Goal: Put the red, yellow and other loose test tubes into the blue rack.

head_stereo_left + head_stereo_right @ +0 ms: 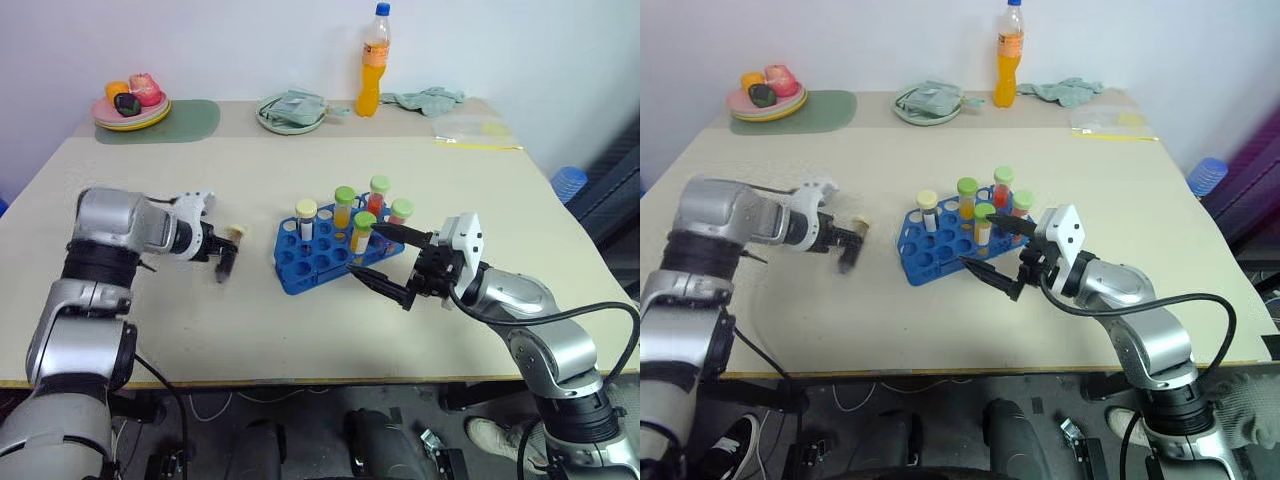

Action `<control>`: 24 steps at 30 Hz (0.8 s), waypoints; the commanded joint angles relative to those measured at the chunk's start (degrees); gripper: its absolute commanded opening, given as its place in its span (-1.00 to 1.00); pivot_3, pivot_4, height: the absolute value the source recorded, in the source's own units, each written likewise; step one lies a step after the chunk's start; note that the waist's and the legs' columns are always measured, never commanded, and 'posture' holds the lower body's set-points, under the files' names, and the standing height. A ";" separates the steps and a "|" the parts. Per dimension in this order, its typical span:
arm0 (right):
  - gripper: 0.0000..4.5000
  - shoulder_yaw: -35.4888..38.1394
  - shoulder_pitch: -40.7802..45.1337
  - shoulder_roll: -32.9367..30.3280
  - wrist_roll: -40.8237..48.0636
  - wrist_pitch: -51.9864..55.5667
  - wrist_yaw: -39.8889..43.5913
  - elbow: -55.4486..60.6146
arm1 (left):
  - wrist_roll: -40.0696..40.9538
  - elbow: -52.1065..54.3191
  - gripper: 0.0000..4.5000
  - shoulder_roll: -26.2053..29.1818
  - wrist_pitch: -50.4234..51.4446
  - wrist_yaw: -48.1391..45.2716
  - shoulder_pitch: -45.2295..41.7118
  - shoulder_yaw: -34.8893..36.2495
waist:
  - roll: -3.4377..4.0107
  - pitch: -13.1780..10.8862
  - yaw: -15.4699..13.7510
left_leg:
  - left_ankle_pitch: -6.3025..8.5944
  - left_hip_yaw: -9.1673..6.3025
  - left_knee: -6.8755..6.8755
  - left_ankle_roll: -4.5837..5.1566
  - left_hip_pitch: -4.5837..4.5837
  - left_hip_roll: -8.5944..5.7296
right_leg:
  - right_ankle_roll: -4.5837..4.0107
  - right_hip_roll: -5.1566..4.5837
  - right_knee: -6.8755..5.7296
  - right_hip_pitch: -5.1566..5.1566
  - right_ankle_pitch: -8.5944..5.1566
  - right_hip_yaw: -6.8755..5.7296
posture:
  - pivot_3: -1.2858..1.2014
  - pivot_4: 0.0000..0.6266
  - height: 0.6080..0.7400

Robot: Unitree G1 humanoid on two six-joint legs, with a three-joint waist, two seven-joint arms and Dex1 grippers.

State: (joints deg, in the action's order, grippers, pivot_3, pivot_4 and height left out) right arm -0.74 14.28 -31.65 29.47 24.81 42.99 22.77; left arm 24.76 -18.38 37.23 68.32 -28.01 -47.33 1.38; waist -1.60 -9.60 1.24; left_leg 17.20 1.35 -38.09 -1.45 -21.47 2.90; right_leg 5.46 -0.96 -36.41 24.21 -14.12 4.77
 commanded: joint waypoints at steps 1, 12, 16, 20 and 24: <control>1.00 2.31 0.37 -0.49 -0.83 -2.27 0.14 -0.75 | 1.10 20.76 -0.68 -2.13 -22.39 -3.16 11.02 10.13 | -0.01 0.01 -0.15 | -0.02 0.02 0.01 -0.04 -0.04 0.02 | -0.02 -0.01 0.06 0.04 0.03 -0.01 | 0.03 -0.52 1.00; 1.00 6.72 -4.43 -7.23 3.76 -0.27 8.97 -1.05 | 0.29 29.90 -0.68 -6.72 -67.22 -31.32 29.49 6.48 | -0.01 0.01 -0.86 | -0.05 0.26 -0.09 -0.12 -0.04 -0.35 | -0.19 -0.56 0.45 -0.30 -0.08 -0.10 | 0.03 -0.52 1.00; 1.00 7.15 -3.89 -6.41 3.08 -0.72 7.43 -0.79 | -5.88 20.96 -0.68 -12.82 -79.96 -31.14 25.32 0.72 | 0.01 0.02 -0.67 | -0.05 0.20 -0.09 -0.11 0.06 -0.37 | -0.17 -0.50 0.49 -0.46 -0.09 -0.11 | 0.03 -0.52 1.00; 1.00 9.00 -6.04 -7.50 3.48 -0.54 7.22 0.63 | -10.07 13.05 -0.68 -17.40 -89.98 -30.26 22.65 -2.92 | -0.01 0.01 -0.46 | -0.02 0.14 -0.09 -0.05 0.03 -0.38 | -0.02 -0.47 0.50 -0.46 -0.03 -0.11 | 0.03 -0.52 1.00; 1.00 10.84 -8.24 -8.03 3.94 -0.23 6.80 1.81 | -13.17 6.43 -0.68 -19.76 -97.83 -29.68 20.63 -5.48 | -0.01 0.02 -0.50 | 0.02 0.11 -0.08 0.03 0.04 -0.36 | 0.05 -0.43 0.48 -0.46 0.00 -0.11 | 0.03 -0.52 1.00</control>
State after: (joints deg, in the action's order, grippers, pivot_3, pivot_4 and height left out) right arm 8.12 6.10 -39.04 32.31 24.87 49.90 21.85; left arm 12.51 -11.16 18.07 -26.03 -58.48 -25.21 -3.66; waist -1.61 -9.59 0.74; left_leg 17.22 1.46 -38.17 -1.42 -21.43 2.54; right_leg 5.51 -1.39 -35.95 23.75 -14.12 4.65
